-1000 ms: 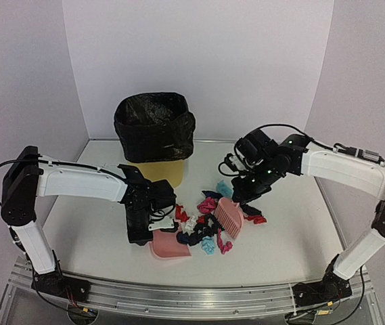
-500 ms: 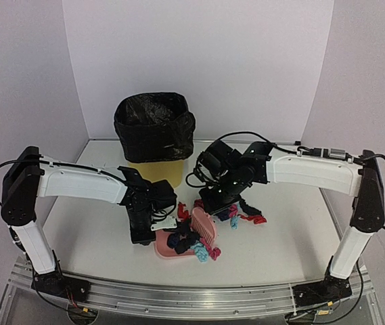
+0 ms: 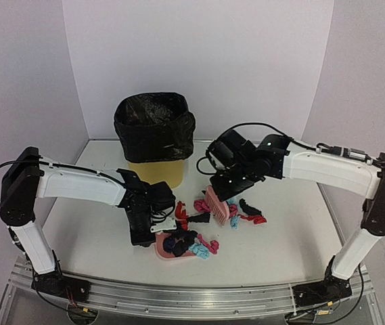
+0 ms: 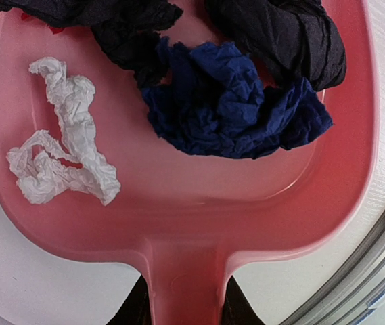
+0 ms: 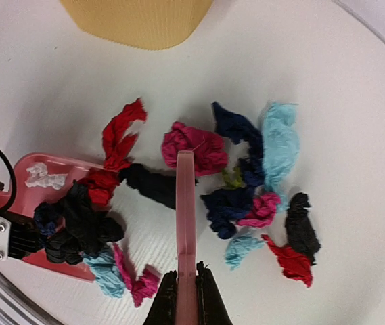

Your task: Sweep away the paper scraps from the table

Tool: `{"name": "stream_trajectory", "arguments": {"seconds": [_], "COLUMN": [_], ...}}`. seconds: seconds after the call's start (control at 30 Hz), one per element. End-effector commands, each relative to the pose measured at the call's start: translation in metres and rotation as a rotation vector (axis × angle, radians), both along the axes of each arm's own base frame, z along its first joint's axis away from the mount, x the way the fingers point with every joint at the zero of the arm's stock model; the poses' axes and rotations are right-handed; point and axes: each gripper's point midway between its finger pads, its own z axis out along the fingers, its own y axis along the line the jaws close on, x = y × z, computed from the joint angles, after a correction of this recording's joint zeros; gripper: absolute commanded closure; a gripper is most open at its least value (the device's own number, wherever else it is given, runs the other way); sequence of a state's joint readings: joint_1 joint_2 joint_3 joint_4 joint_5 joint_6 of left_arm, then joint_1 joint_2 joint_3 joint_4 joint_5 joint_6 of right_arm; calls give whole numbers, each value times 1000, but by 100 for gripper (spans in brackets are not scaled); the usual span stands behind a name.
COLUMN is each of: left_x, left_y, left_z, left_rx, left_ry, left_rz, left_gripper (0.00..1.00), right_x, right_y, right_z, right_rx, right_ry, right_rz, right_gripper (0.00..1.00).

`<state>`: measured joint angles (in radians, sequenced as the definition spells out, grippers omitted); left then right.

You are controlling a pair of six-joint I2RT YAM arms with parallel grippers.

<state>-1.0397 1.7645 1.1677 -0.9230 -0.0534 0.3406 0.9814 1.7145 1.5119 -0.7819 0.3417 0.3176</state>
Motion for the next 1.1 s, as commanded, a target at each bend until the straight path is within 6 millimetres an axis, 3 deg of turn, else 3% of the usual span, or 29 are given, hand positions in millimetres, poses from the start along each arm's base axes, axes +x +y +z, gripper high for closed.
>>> {"name": "stream_trajectory", "arguments": {"seconds": [0.0,0.17,0.37,0.57,1.07], "left_x": [-6,-4,0,2,3], "left_y": [10,6,3,-9,-23], "left_z": [1,1,-4,-2,-8], "left_rx": [21,9,15,-18,-57], "left_ry": [7,4,-4,2,28], "left_rz": [1,9,22,30,57], "left_gripper": [100,100,100,100,100], "right_x": [37,75,82,67,5], "right_y": [-65,-122,-128,-91,-4], "right_z": [48,33,-11,-50,-52], "right_rx": [-50,-151,-229,-137,-38], "right_ry": [-171,-153,-52,122,183], "right_rz": [-79,-154,-131,4,57], "right_gripper": [100,100,100,100,100]}}
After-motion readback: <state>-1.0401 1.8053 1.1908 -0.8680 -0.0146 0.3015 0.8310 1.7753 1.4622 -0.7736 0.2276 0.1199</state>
